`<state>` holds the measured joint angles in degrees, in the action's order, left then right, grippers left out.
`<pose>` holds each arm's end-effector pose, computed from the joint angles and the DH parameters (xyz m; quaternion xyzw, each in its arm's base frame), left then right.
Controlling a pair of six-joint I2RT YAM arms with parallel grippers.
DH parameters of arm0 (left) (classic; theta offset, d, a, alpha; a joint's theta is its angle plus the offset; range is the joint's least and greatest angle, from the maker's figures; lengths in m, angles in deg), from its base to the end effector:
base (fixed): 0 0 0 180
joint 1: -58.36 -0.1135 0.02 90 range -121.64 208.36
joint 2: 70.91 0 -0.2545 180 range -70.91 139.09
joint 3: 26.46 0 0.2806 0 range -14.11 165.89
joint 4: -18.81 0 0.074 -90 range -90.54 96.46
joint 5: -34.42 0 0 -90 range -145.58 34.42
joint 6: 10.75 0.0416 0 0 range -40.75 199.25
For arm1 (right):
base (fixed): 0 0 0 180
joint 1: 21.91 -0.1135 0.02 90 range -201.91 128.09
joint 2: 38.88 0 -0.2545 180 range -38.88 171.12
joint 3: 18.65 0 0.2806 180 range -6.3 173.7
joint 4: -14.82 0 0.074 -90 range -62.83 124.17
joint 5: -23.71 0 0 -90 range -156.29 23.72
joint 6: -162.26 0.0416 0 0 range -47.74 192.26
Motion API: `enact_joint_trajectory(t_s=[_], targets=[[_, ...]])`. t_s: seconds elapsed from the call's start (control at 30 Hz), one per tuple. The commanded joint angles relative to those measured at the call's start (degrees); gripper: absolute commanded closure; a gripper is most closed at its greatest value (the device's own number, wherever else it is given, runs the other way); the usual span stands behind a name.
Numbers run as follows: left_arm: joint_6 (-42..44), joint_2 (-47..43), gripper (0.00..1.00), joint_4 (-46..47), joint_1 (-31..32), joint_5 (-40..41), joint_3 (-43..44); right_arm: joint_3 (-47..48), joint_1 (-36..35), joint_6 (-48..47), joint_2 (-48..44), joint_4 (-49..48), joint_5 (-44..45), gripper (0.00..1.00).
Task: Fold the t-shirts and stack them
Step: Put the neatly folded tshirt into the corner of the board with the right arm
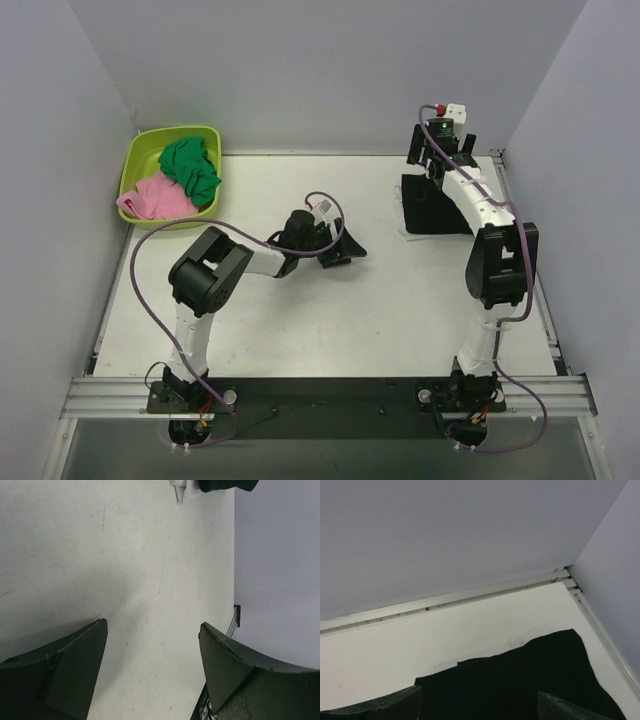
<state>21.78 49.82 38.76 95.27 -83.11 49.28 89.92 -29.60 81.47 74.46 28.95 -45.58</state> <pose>0.3474 -0.2850 0.0870 -0.0205 0.8290 -0.5190 0.2072 0.5047 0.0533 0.2873 0.1151 0.7989 -0.0606 0.5872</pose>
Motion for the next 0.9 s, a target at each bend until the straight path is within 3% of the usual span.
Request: enact_joint_trajectory(t_s=[0.0,0.17,0.3,0.6,0.77,0.87], targets=[[3.3,-7.7,0.16,-0.2,-1.2,0.2,-3.6,-1.3,-0.5,8.7,-4.1,3.4,-8.0,0.00],[8.9,-17.8,0.13,-9.2,-1.9,4.1,-6.0,-9.8,-6.7,12.7,-12.5,3.6,-9.4,0.00],[13.7,-26.7,0.13,-21.8,-1.8,10.5,-6.1,-17.9,-12.3,14.0,-21.2,4.3,-7.8,0.00],[20.6,-45.9,0.12,-45.2,-1.4,27.1,-6.4,-37.3,-27.6,13.1,-42.0,5.5,7.7,0.00],[24.0,-58.0,0.08,-50.0,-0.2,38.6,-9.6,-42.6,-31.3,12.9,-53.7,7.5,11.7,0.00],[24.6,-63.2,0.07,-52.7,-0.8,39.9,-11.0,-45.2,-32.6,10.6,-60.2,8.1,12.2,0.00]])
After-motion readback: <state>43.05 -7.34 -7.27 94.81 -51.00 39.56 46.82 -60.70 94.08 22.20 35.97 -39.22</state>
